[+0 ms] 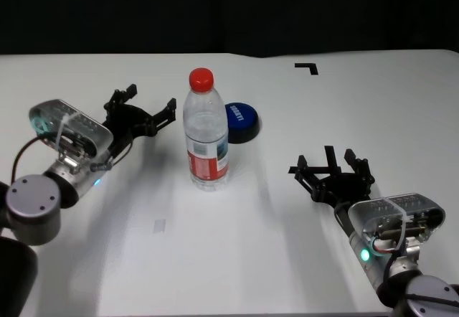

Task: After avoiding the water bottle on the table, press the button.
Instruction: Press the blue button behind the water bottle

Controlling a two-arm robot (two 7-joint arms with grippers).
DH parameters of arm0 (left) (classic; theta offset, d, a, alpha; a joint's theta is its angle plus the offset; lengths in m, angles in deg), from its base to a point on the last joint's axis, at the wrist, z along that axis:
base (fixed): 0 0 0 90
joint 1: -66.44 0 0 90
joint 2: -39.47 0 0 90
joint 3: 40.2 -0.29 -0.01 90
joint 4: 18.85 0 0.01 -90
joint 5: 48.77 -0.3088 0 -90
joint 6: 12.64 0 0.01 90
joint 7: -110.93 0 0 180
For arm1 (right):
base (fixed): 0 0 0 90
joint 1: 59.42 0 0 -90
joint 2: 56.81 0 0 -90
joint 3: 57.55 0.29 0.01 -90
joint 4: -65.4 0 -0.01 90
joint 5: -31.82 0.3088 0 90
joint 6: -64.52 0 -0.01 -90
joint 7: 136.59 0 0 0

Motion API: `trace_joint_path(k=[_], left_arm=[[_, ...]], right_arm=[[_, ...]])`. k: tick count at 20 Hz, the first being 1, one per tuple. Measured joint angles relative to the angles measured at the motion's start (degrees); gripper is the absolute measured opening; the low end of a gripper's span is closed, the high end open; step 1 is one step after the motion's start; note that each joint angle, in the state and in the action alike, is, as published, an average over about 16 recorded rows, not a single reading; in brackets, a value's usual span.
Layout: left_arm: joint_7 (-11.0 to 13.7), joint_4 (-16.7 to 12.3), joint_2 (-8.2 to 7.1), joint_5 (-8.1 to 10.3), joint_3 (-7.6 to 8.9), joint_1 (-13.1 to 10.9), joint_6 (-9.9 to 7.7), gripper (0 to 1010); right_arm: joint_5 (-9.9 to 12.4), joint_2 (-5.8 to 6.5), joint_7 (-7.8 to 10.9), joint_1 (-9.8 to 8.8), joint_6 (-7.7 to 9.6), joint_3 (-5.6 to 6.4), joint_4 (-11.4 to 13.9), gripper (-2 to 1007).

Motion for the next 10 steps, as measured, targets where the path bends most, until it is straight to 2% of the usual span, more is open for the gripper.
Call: trace_joint_path(k=[10], left_arm=[[0.6, 3.5, 0.93, 0.33, -0.99, 2.4, 1.37, 1003]], right_arm=[[0.0, 0.0, 0.0, 0.0, 0.0, 0.0, 0.0, 1003]])
